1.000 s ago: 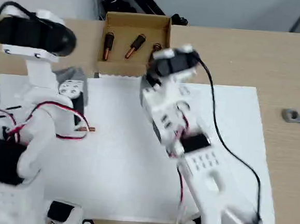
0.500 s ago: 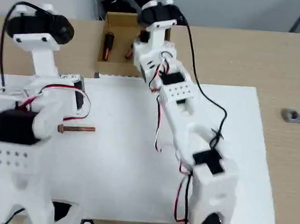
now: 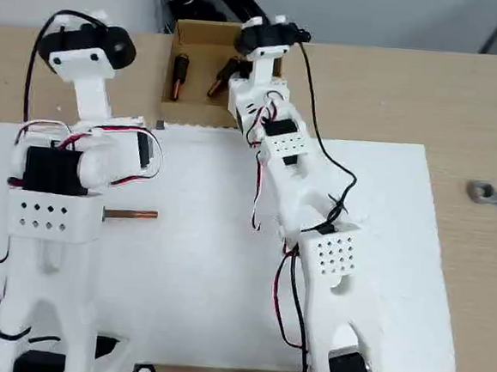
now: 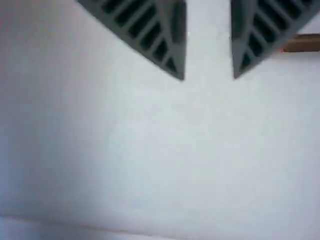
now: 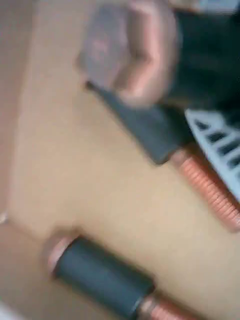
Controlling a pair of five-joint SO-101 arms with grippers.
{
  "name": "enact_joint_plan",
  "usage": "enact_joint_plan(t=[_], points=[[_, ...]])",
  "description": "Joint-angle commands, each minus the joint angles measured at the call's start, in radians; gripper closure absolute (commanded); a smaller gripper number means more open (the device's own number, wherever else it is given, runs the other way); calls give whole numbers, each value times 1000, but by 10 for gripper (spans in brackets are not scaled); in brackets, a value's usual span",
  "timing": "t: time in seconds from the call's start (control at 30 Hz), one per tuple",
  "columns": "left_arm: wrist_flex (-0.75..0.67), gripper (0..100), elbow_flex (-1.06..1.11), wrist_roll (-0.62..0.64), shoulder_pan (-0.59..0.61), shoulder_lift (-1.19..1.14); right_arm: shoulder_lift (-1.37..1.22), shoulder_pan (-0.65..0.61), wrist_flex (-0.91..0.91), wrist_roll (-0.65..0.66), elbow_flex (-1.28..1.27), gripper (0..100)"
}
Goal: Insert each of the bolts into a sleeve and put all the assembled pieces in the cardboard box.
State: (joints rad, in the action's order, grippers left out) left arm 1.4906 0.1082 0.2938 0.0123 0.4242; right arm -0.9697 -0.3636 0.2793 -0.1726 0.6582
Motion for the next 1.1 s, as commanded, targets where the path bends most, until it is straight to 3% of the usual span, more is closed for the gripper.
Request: enact_joint_plan(t=[0.0,0.17,0.4,0.6,0.8,0.97,1.07], points=[[-8,938,18,11,6,2,21,8,1,2,68,823],[-8,906,67,49,81,-40,22,8,16,2,72,822],[-3,844,65,118,155,-170,159,18,283,2,87,822],[3,786,51,262,135,-282,295,62,493,0,87,823],[120,721,-45,506,140,-439,398,97,766,0,87,827],[206,712,-114,580,180,-589,478,99,938,0,87,988],[236,712,-151,601,222,-666,516,101,1029,-2,87,980]])
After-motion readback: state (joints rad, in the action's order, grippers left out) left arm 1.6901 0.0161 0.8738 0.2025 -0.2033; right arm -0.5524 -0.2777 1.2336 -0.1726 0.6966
